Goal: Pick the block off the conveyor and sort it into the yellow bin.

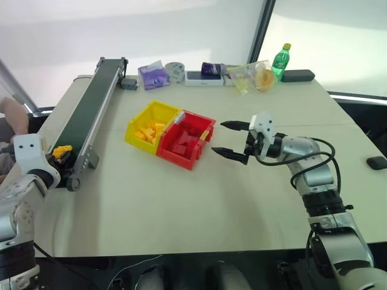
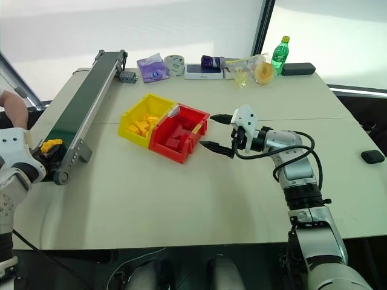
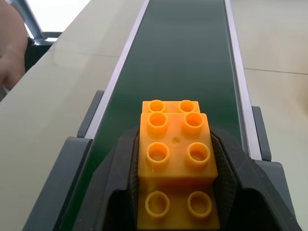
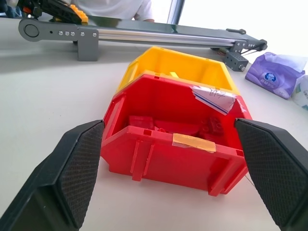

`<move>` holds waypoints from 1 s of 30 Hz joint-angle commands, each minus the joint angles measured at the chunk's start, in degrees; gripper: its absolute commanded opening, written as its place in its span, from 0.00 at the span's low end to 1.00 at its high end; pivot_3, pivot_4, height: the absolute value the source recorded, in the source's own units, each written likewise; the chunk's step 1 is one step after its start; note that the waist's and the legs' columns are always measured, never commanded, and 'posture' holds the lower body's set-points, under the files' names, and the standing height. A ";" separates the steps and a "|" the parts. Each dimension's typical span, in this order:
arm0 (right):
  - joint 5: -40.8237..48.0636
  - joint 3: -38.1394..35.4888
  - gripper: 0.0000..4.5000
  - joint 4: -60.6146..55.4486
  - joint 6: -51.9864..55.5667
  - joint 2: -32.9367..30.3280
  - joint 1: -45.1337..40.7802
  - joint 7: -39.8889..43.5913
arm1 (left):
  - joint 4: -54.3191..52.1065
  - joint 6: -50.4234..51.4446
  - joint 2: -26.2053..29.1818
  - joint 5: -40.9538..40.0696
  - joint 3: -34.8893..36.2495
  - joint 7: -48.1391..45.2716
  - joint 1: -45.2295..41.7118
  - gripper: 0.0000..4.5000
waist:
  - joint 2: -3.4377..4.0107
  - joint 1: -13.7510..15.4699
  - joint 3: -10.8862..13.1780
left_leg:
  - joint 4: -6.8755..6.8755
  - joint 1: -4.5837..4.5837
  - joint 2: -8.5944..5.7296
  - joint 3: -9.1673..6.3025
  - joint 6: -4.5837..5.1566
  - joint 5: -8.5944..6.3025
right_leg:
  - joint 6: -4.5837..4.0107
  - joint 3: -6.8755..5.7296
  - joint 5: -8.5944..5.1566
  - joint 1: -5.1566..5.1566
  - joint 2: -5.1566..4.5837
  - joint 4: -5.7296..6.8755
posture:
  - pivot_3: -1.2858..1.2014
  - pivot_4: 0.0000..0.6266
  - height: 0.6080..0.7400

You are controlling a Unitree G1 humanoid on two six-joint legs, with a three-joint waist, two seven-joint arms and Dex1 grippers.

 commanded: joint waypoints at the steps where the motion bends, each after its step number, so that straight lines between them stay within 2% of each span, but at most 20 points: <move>1: 0.86 -1.06 1.00 -2.21 -0.11 -0.31 -0.66 -0.34 | -4.16 -2.15 0.96 -0.90 1.81 -0.64 -3.57 0.30 | 0.00 0.18 0.00 | 0.00 -0.01 0.00 0.00 0.00 0.00 | 0.00 0.00 0.00 0.00 0.00 0.00 | 0.52 0.24 1.00; 6: 0.77 -0.93 1.00 -1.82 -0.32 -0.03 -0.92 -0.26 | -8.26 -2.96 0.04 -2.76 -3.59 -4.78 -8.92 0.30 | 0.00 0.58 0.00 | 0.03 -0.02 -0.03 -0.01 0.00 0.00 | 0.01 -0.01 0.01 0.03 -0.02 0.00 | 0.52 0.24 1.00; 10: 0.57 -0.89 1.00 -1.08 -0.83 0.18 -1.09 -0.25 | -2.85 -4.46 -3.14 0.18 -10.31 -4.30 -15.85 0.30 | 0.00 0.84 0.00 | 0.05 0.00 -0.07 0.01 0.00 0.00 | 0.01 0.00 0.01 0.03 0.02 0.02 | 0.52 0.24 1.00; 12: 0.44 -0.84 1.00 -0.79 -1.14 0.30 -1.11 -0.28 | 3.28 -6.65 -7.22 3.26 -15.00 -2.69 -21.16 0.30 | 0.00 1.26 0.00 | 0.08 0.01 -0.16 0.02 0.00 0.00 | 0.01 0.00 0.01 0.03 0.05 0.03 | 0.52 0.24 1.00; 16: 0.37 -0.85 1.00 -0.78 -1.23 0.46 -1.17 -0.45 | 12.75 -12.30 -11.89 7.55 -20.07 -3.77 -27.20 0.30 | 0.00 1.49 0.00 | 0.13 0.00 -0.20 0.04 0.01 0.00 | 0.02 0.00 0.01 0.04 0.09 0.04 | 0.52 0.24 1.00; 22: 0.51 -1.04 1.00 -2.35 -0.64 0.02 -0.56 -1.01 | 33.82 -23.87 -17.19 12.24 -23.62 -7.62 -36.66 0.30 | 0.00 1.48 0.00 | 0.13 -0.01 -0.21 0.06 0.01 0.00 | 0.03 -0.05 0.01 0.02 0.14 0.04 | 0.52 0.24 1.00; 24: 0.56 -1.15 1.00 -2.79 -0.46 -0.18 -0.28 -1.14 | 37.84 -25.74 -18.49 11.04 -22.30 -9.76 -38.69 0.53 | 0.00 1.22 0.00 | 0.12 -0.01 -0.21 0.08 0.01 0.00 | 0.03 -0.06 0.01 0.00 0.14 0.04 | 0.52 0.24 1.00; 26: 0.58 -1.16 1.00 -3.19 -0.27 -0.32 -0.06 -1.28 | 40.24 -28.29 -18.48 12.84 -23.06 -10.23 -39.72 0.71 | 0.00 1.17 0.00 | 0.08 -0.01 -0.20 0.09 0.00 0.01 | 0.03 -0.06 0.01 -0.04 0.15 0.04 | 0.52 0.24 1.00; 28: 0.71 -1.20 1.00 -3.78 0.13 -0.42 0.14 -1.48 | 40.95 -28.69 -18.84 12.35 -22.44 -11.19 -40.06 0.95 | 0.00 1.16 0.00 | 0.06 -0.01 -0.19 0.09 0.00 0.01 | 0.03 -0.05 0.01 -0.07 0.17 0.04 | 0.52 0.24 1.00; 29: 0.76 -1.22 1.00 -4.00 0.31 -0.45 0.20 -1.56 | 41.13 -28.72 -18.95 12.10 -22.15 -11.58 -40.14 0.99 | 0.00 1.21 0.00 | 0.06 -0.01 -0.19 0.09 0.00 0.01 | 0.03 -0.05 0.01 -0.07 0.16 0.04 | 0.52 0.24 1.00; 30: 0.71 -1.19 1.00 -4.18 0.44 -0.54 0.27 -1.64 | 40.06 -29.20 -18.69 12.08 -22.15 -12.32 -39.59 0.99 | 0.00 1.25 0.00 | 0.06 -0.01 -0.19 0.09 0.00 0.01 | 0.03 -0.05 0.00 -0.07 0.15 0.04 | 0.52 0.24 1.00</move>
